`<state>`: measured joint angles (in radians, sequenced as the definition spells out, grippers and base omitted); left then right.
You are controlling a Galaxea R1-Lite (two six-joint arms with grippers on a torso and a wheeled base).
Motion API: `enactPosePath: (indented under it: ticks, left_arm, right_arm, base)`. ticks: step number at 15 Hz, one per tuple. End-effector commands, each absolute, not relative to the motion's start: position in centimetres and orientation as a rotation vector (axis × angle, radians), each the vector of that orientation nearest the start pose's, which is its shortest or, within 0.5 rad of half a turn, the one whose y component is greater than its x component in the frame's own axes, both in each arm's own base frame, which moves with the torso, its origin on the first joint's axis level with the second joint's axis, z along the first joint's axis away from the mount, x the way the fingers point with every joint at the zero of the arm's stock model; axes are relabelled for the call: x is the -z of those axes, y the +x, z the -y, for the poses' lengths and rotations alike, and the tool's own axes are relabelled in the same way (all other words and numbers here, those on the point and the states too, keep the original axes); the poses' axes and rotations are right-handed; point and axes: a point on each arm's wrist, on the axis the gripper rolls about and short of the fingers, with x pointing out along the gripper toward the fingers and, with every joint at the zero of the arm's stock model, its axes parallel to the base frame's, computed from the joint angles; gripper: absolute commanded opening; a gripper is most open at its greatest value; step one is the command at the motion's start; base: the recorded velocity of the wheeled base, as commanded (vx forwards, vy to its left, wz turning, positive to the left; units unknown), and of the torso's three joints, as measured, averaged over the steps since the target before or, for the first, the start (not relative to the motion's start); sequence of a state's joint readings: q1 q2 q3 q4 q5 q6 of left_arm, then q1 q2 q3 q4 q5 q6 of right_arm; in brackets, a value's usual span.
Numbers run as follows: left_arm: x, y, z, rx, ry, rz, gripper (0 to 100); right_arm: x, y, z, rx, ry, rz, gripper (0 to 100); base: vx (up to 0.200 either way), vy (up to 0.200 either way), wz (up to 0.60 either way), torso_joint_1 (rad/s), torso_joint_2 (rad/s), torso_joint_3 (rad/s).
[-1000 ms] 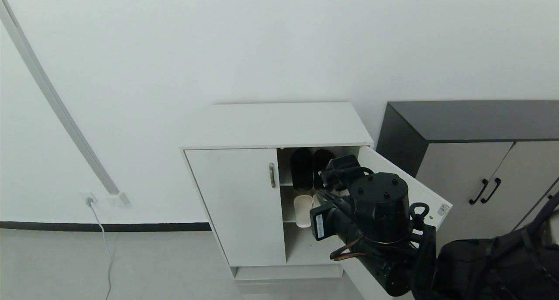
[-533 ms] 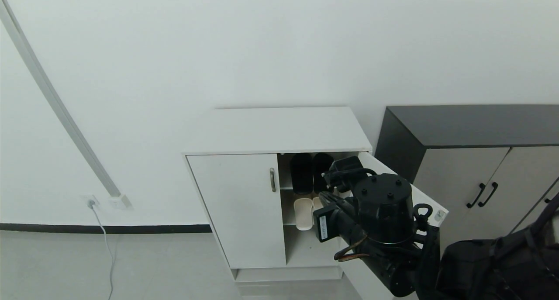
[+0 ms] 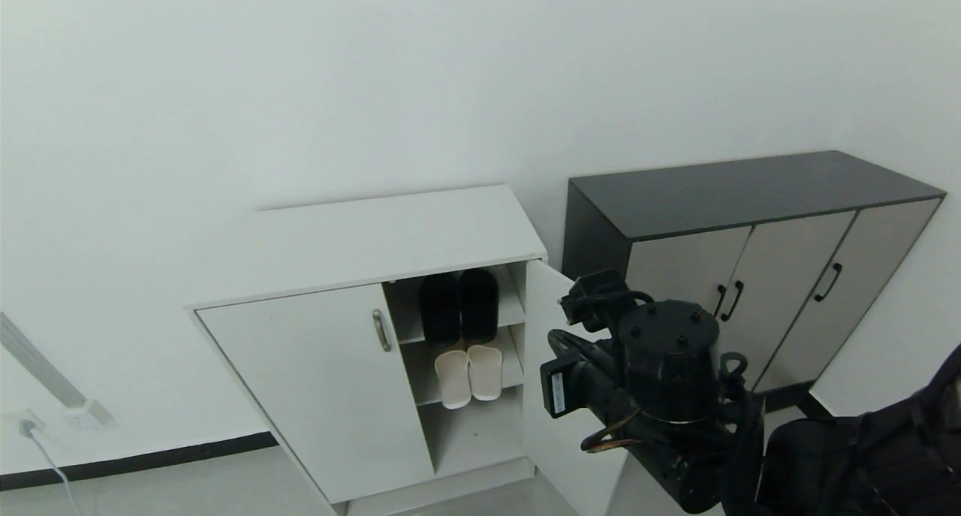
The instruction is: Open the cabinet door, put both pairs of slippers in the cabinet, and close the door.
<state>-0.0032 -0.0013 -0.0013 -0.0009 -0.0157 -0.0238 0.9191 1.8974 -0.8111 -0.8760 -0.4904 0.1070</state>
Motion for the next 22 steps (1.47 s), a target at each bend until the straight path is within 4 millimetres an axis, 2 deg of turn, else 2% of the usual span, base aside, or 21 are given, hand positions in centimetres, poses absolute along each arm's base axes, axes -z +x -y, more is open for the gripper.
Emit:
enactPosePath:
  ticks: [1, 10, 14, 16, 18, 21, 22]
  left_arm:
    - [-7.6, -2.3, 0.0, 0.018, -0.025, 0.003, 0]
    - [-7.6, -2.3, 0.0, 0.022, -0.023, 0.003, 0]
    - [-7.6, -2.3, 0.0, 0.022, -0.023, 0.003, 0]
    - [-7.6, -2.3, 0.0, 0.022, -0.023, 0.003, 0]
    - [-7.6, -2.3, 0.0, 0.022, -0.021, 0.003, 0]
    - [-7.6, -2.3, 0.0, 0.022, -0.02, 0.003, 0]
    - [-7.6, -2.3, 0.0, 0.023, -0.02, 0.003, 0]
  right_arm:
    - [-14.3, 21.6, -26.6, -0.417, -0.035, -0.186, 0]
    - [-14.1, 21.6, -26.5, -0.415, -0.045, -0.189, 0]
    - [-14.1, 21.6, -26.6, -0.417, -0.045, -0.189, 0]
    - [-14.1, 21.9, -26.4, -0.409, -0.047, -0.19, 0]
    - [-14.3, 23.0, -25.7, -0.404, -0.038, -0.185, 0]
    - [-15.8, 26.2, -24.7, -0.346, -0.041, -0.135, 0]
    - [-17.2, 28.0, -24.2, -0.302, -0.036, -0.125, 0]
  base:
    - [0.0, 0.0, 0.0, 0.0, 0.0, 0.0]
    - [0.0, 0.0, 0.0, 0.0, 0.0, 0.0]
    - [-0.2, 0.0, 0.0, 0.005, 0.0, 0.001]
    - [0.0, 0.0, 0.0, 0.0, 0.0, 0.0]
    - [0.0, 0.0, 0.0, 0.0, 0.0, 0.0]
    - [0.0, 0.0, 0.0, 0.0, 0.0, 0.0]
    - [0.0, 0.0, 0.0, 0.0, 0.0, 0.0]
